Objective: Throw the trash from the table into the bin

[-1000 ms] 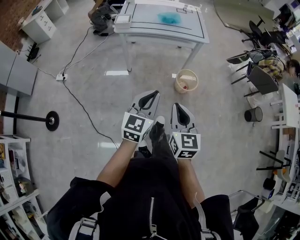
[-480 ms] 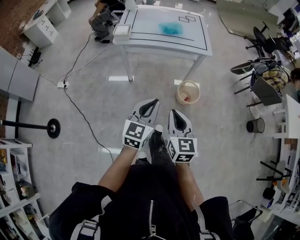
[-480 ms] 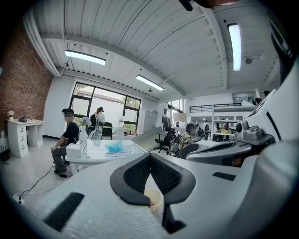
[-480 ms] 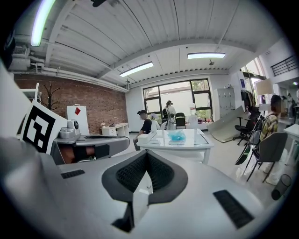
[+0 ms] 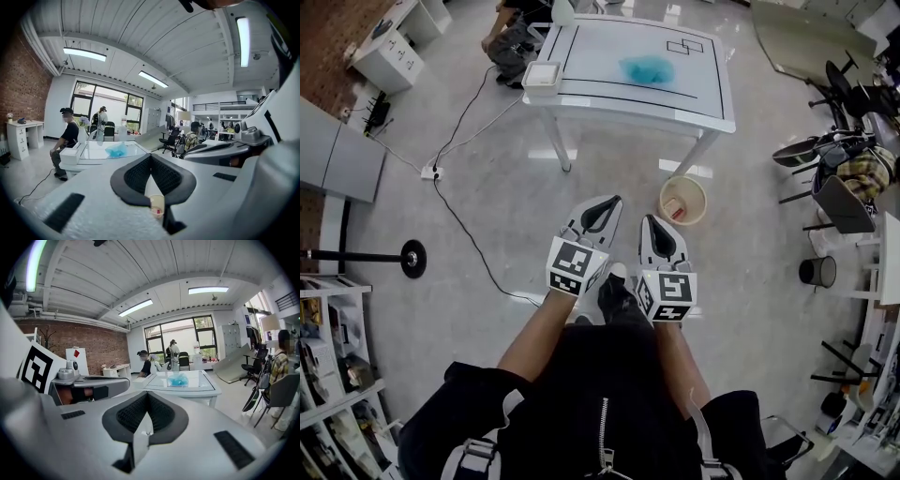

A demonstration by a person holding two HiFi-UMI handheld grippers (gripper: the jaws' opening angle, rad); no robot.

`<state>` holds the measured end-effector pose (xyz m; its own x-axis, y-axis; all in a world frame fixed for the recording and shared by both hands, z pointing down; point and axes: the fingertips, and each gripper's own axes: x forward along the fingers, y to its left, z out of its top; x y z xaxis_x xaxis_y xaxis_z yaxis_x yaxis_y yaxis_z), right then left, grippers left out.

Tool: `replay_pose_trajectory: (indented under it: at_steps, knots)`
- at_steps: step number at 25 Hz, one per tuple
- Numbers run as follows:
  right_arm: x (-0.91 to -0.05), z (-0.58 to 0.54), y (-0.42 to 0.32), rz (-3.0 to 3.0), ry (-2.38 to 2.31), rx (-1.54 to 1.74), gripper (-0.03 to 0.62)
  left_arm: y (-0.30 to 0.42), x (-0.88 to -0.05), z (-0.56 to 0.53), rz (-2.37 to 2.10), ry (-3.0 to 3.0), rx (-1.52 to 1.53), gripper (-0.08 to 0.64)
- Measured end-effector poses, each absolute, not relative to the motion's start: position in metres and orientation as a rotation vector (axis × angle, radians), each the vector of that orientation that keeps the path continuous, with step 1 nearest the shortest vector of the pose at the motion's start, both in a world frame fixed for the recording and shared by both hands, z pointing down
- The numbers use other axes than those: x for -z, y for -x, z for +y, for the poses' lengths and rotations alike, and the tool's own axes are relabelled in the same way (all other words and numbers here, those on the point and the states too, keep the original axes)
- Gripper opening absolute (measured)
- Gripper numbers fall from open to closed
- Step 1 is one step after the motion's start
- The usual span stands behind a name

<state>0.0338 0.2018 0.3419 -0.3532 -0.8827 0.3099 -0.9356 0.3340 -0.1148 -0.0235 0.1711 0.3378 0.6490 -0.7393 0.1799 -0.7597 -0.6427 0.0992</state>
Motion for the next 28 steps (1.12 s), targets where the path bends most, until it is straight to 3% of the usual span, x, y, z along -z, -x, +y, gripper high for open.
replay_pose_trajectory:
  at_steps: [28]
  knots:
    - [-0.349, 0.055, -0.088, -2.424, -1.585, -0.445, 0.008, -0.029, -0.343, 0.021, -1.286, -2.663, -0.220, 0.008]
